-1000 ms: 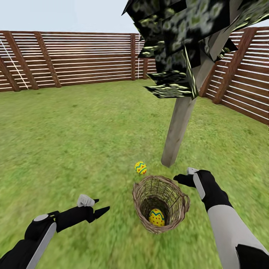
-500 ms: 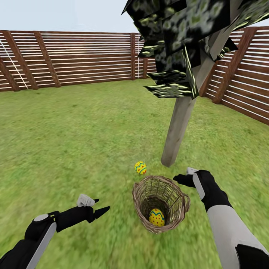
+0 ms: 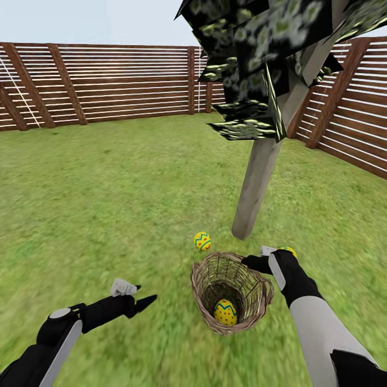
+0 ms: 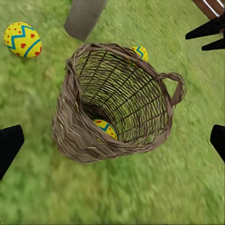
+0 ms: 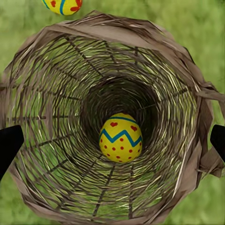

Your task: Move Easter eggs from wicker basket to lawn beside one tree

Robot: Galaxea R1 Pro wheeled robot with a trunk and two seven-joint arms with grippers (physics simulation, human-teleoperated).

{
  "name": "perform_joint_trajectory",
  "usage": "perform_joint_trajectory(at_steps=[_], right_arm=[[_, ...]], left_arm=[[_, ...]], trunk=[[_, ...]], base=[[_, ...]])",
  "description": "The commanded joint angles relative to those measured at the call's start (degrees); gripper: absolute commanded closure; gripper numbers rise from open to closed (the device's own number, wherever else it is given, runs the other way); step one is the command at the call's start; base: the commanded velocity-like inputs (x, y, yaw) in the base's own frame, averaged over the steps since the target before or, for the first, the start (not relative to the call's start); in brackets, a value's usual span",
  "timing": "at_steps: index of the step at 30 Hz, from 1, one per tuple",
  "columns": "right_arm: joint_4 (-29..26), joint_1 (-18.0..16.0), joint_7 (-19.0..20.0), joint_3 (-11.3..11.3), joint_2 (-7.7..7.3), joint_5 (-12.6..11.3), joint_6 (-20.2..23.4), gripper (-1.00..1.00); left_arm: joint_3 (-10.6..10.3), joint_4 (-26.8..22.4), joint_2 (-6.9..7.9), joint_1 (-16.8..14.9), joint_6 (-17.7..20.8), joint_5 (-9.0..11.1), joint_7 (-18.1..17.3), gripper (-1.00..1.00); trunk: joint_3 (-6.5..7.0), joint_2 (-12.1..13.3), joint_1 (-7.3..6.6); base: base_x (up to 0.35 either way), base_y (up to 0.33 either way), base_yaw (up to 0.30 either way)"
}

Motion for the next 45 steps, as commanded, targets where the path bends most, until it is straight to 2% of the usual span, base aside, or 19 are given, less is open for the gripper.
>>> perform_joint_trajectory(at_steps=[1,7,10,15,18,36,45], right_arm=[[-0.06,-0.03,0.02,-0.13,0.03,-0.24,0.12,-1.0],[-0.05,-0.03,0.03,-0.08,0.19,-0.18,-0.09,-1.0],[0.07,-0.03,0.04,-0.04,0.5,-0.28,-0.09,-1.0],[1.78,-0.03,-0.07,0.04,3.15,0.18,-0.54,-1.0],[1.92,-0.03,-0.09,0.01,3.59,0.2,-1.1,-1.0],[1.8,-0.03,-0.14,-0.74,3.74,0.21,-1.52,-1.0],[1.63,-0.03,-0.05,-0.38,3.75,0.45,-5.41,-1.0]], left_arm=[[-0.04,-0.03,0.01,-0.03,0.47,0.49,0.58,-1.0],[-0.03,-0.03,-0.16,-0.03,0.58,0.66,3.93,-1.0],[-0.1,-0.03,-0.7,-0.03,0.65,0.51,5.16,-1.0],[-0.07,-0.03,-0.74,-0.03,0.6,0.51,5.27,-1.0],[-0.05,-0.03,-0.74,-0.03,0.59,0.51,5.29,-1.0],[-0.12,-0.03,-0.7,-0.03,0.42,0.43,5.27,-1.0],[-0.07,0.01,-0.65,-0.03,0.41,0.5,5.34,-1.0]], trunk=[[-0.04,-0.02,-0.01],[-0.04,-0.02,-0.01],[-0.58,-1.22,0.65],[-1.48,-3.23,1.75],[-2.02,-4.43,2.41],[-5.25,-11.65,6.36],[-6.87,-15.26,8.34]], base=[[0.0,0.0,0.0],[0.0,0.0,0.0],[0.0,0.0,0.0],[0.0,0.0,0.0],[0.0,0.0,0.0],[0.0,0.0,0.0],[0.0,0.0,0.0]])
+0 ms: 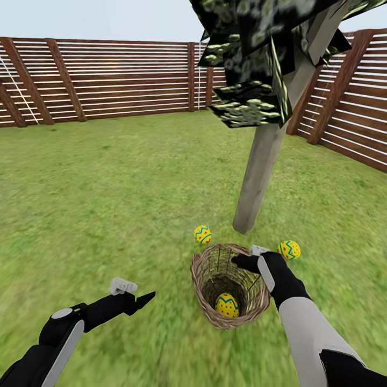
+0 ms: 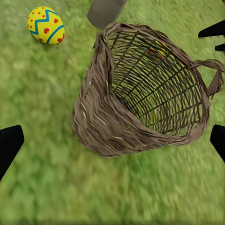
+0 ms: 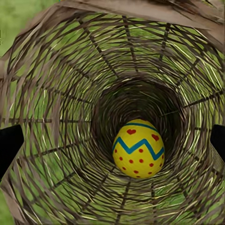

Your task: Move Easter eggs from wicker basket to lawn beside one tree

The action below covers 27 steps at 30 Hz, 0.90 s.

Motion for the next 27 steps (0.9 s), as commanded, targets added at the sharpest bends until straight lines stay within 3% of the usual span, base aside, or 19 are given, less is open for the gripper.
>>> perform_joint_trajectory(at_steps=[1,27], right_arm=[[-0.08,-0.03,0.06,-0.26,0.06,-0.23,0.07,-1.0],[-0.06,-0.03,0.19,-0.31,0.06,-0.55,0.81,-1.0]], left_arm=[[-0.05,-0.02,0.04,-0.03,0.45,0.5,0.1,-1.0],[-0.26,0.41,0.04,-0.03,0.54,0.38,0.02,-1.0]], trunk=[[-0.23,-0.44,0.22],[-5.64,-10.86,5.93]], base=[[0.0,0.0,0.0],[0.0,0.0,0.0]])
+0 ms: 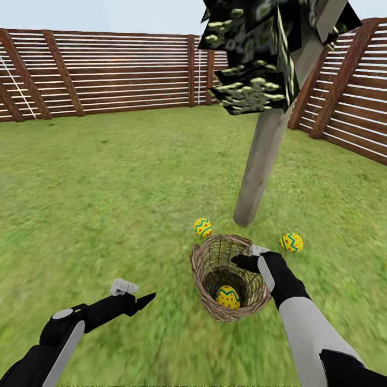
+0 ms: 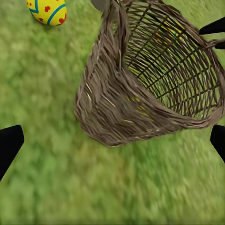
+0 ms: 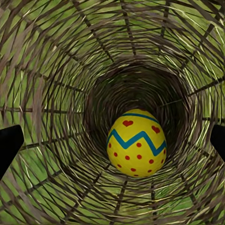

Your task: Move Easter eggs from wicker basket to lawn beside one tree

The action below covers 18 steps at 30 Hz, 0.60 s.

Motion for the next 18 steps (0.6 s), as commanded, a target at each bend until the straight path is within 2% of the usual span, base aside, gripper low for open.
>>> perform_joint_trajectory(at_steps=[1,18], right_arm=[[-0.09,-0.03,0.07,-0.3,0.06,-0.22,0.26,-1.0],[-0.2,-0.03,0.07,-0.2,0.06,-0.14,0.26,-1.0]], left_arm=[[-0.05,-0.03,0.04,-0.03,0.45,0.51,0.09,-1.0],[-0.05,0.0,0.04,-0.03,0.36,0.52,0.18,-1.0]], trunk=[[-0.3,-0.44,0.22],[-3.54,-7.25,3.95]], base=[[0.0,0.0,0.0],[0.0,0.0,0.0]])
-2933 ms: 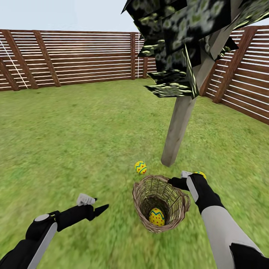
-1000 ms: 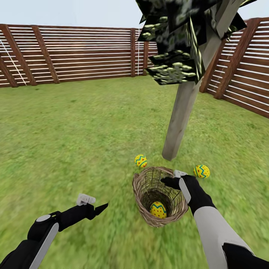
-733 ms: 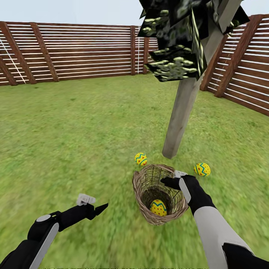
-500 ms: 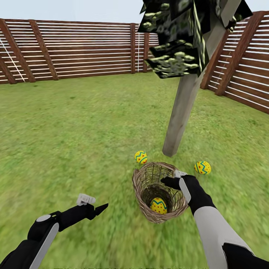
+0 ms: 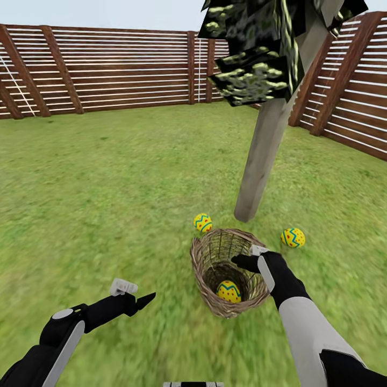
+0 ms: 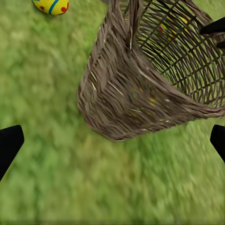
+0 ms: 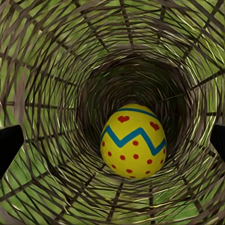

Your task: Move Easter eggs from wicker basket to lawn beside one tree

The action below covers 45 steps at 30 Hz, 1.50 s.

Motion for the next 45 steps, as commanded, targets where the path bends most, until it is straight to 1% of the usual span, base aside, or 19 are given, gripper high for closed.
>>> perform_joint_trajectory(at_steps=[1,4,8,10,24,32,38,45], right_arm=[[-0.08,-0.03,0.07,-0.24,0.06,-0.21,0.26,-1.0],[-0.07,-0.03,0.0,-0.24,0.06,-0.23,0.81,-1.0],[-0.3,-0.03,0.03,-0.25,0.05,-0.07,3.89,-1.0],[-0.39,-0.03,0.06,-0.25,0.05,-0.05,4.5,-1.0],[-0.43,-0.04,0.07,-0.16,0.06,-0.04,4.83,-1.0],[-0.43,-0.03,0.01,-0.11,0.06,-0.04,4.83,-1.0],[-0.43,-0.03,-0.02,-0.07,0.06,-0.04,4.85,-1.0],[-0.43,-0.03,-0.02,-0.08,0.06,-0.04,4.89,-1.0]], left_arm=[[-0.05,-0.03,0.04,-0.03,0.45,0.5,0.09,-1.0],[-0.05,-0.02,0.04,-0.03,0.45,0.44,0.1,-1.0],[-0.05,-0.05,0.04,-0.03,0.45,0.43,0.1,-1.0],[-0.05,-0.04,0.03,-0.03,0.45,0.43,0.1,-1.0],[-0.05,-0.07,-0.03,-0.03,0.45,0.43,0.1,-1.0],[-0.01,0.09,0.02,-0.03,0.52,0.52,0.04,-1.0],[-0.04,0.24,0.04,-0.03,0.47,0.52,0.01,-1.0],[-0.07,0.25,0.04,-0.03,0.45,0.5,0.01,-1.0]], trunk=[[-0.23,-0.44,0.21],[-0.77,-1.64,0.87],[-1.49,-3.24,1.75],[-1.84,-4.04,2.19],[-4.36,-9.66,5.27],[-4.36,-9.66,5.27],[-4.36,-9.66,5.27],[-4.52,-9.66,5.27]], base=[[0.0,0.0,0.0],[0.0,0.0,0.0],[0.0,0.0,0.0],[0.0,0.0,0.0],[0.0,0.0,0.0],[0.009,0.0,0.0],[0.267,0.062,0.0],[0.132,0.005,0.0]])
